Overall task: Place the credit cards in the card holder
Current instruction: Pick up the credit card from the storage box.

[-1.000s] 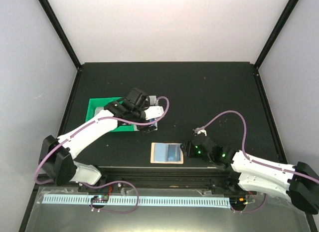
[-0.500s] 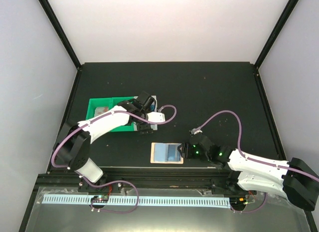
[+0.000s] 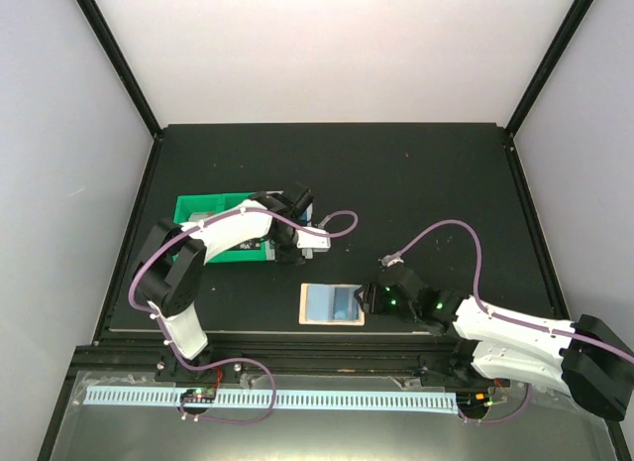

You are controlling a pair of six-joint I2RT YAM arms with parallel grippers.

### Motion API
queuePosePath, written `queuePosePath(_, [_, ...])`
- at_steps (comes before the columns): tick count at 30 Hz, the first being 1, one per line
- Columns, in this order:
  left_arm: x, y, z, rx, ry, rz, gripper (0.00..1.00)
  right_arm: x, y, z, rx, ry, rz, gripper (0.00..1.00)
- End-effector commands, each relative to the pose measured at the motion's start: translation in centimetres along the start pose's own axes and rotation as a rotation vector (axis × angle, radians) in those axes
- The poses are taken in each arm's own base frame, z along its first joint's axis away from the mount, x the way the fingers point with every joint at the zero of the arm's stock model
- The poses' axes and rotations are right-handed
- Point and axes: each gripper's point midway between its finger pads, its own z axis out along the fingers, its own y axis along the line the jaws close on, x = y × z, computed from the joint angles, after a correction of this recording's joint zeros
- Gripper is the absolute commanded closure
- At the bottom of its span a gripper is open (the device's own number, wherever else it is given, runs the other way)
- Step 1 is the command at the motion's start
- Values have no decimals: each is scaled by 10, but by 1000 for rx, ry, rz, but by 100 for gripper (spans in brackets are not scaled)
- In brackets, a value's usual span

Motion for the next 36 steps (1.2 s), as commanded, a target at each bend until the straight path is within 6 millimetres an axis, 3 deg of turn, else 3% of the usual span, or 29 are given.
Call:
queuePosePath(1, [-10,-10,-18,76,-49,-12,39,-3,-3,-1,-1,-19,8,35])
queuePosePath(3, [-8,-11,-20,79,-50,-12,40,-3,-4,-2,1,-23,9,35])
queuePosePath(11, [-6,-13,-23,101,-47,-14,61,-3,-4,-2,4,-22,4,35])
queuePosePath(21, [-7,-10,-35,85,-50,-16,63,-4,-4,-3,6,-23,-4,36])
queuePosePath(31, [-7,-9,-39,78,-56,-12,72,-4,-4,-2,8,-21,-4,36])
queuePosePath(36, [1,-1,-26,44,-9,-25,60,-4,-4,-1,10,-20,-5,36])
